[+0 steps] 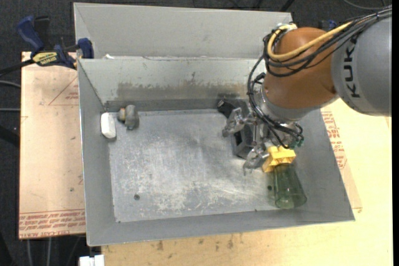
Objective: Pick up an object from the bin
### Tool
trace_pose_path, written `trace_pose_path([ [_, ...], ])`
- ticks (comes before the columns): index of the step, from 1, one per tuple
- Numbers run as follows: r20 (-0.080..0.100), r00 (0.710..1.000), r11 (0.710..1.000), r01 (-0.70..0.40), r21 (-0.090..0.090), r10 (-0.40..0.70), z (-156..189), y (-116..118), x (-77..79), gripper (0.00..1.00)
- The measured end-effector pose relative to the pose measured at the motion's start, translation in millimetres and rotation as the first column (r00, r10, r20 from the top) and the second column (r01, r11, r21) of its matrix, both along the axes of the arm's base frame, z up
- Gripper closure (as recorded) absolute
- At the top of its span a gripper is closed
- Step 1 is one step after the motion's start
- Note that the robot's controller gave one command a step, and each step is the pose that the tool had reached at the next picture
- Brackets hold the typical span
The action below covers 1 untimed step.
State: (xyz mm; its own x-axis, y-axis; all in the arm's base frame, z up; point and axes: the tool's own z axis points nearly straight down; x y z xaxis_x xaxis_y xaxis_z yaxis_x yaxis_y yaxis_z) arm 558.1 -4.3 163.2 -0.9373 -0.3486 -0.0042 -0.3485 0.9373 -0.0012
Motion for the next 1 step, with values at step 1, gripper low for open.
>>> trace_pose_path([
  [1,-0.002,0.974,0.974,0.225,0.000,-0.225,-6.5,-18.2,3.3,0.00],
])
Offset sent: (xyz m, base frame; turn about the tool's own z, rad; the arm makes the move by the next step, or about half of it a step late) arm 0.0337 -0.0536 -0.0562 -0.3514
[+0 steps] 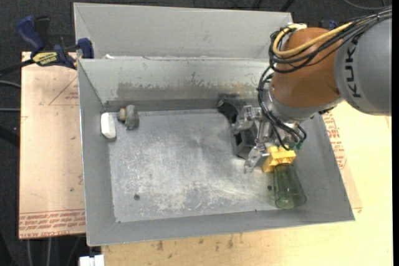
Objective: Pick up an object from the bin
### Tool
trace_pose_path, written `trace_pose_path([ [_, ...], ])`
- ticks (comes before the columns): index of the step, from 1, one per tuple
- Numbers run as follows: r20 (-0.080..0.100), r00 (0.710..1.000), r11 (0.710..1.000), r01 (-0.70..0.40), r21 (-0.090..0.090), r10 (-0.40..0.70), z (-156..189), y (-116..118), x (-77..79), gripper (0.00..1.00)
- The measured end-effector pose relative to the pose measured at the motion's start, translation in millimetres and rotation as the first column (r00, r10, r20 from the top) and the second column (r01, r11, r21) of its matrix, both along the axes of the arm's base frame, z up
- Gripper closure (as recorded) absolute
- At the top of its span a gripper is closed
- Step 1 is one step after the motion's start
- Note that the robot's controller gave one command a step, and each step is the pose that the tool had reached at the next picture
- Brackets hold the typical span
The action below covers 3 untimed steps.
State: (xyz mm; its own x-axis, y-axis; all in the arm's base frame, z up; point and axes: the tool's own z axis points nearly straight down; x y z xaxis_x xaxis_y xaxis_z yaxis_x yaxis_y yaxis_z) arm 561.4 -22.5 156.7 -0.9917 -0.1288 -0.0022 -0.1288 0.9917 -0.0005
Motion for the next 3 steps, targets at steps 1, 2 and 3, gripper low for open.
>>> trace_pose_path([
  [1,0.002,0.967,0.967,-0.253,0.001,0.253,-21,-12,14.0,0.00],
  [2,0.001,0.910,0.910,-0.415,-0.001,0.415,-45,-28,55.3,0.00],
  [3,-0.029,0.922,0.922,-0.386,0.010,0.386,-49,-64,70.6,1.00],
])
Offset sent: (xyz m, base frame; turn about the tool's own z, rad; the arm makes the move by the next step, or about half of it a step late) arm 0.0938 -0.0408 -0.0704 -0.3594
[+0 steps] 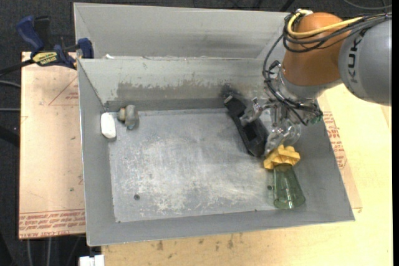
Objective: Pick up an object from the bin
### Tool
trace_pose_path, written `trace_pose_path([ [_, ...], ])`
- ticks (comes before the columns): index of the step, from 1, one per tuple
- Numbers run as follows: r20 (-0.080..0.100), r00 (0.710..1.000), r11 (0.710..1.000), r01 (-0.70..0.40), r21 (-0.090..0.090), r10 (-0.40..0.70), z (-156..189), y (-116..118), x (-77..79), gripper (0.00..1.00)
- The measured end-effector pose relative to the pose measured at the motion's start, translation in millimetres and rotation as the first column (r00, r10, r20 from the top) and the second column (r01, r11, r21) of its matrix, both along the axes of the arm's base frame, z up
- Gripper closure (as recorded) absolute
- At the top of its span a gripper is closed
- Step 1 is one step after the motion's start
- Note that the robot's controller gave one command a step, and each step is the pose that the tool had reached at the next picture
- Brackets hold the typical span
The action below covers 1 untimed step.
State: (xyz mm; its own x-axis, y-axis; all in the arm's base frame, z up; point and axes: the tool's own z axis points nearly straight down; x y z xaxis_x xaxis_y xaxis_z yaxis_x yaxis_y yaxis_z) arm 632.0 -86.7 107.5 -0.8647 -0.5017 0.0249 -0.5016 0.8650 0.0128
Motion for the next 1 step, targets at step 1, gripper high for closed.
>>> trace_pose_path([
  [1,0.000,1.000,1.000,0.000,0.000,0.000,0.0,0.0,0.0,1.00],
])
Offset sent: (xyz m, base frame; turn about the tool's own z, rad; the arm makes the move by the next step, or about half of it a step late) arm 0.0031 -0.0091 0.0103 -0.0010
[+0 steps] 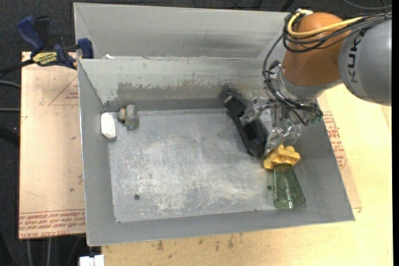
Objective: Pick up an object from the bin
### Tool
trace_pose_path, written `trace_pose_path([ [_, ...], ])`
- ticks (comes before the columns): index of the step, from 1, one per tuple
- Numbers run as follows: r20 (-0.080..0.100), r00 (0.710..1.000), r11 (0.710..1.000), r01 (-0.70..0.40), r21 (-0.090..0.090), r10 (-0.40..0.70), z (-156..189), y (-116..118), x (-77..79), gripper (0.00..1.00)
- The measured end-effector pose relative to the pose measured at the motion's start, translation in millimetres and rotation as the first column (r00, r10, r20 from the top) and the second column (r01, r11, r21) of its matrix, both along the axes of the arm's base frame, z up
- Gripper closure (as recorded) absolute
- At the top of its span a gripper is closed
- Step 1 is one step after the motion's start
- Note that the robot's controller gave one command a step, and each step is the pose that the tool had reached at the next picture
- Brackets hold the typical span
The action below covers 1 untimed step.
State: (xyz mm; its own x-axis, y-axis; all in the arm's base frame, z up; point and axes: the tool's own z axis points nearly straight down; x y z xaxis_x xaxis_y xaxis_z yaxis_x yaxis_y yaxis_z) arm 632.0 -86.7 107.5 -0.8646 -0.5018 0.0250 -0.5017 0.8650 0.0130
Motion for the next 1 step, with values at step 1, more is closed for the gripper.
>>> trace_pose_path([
  [1,-0.001,1.000,1.000,0.000,0.003,0.000,2.7,-5.4,-2.2,1.00],
])
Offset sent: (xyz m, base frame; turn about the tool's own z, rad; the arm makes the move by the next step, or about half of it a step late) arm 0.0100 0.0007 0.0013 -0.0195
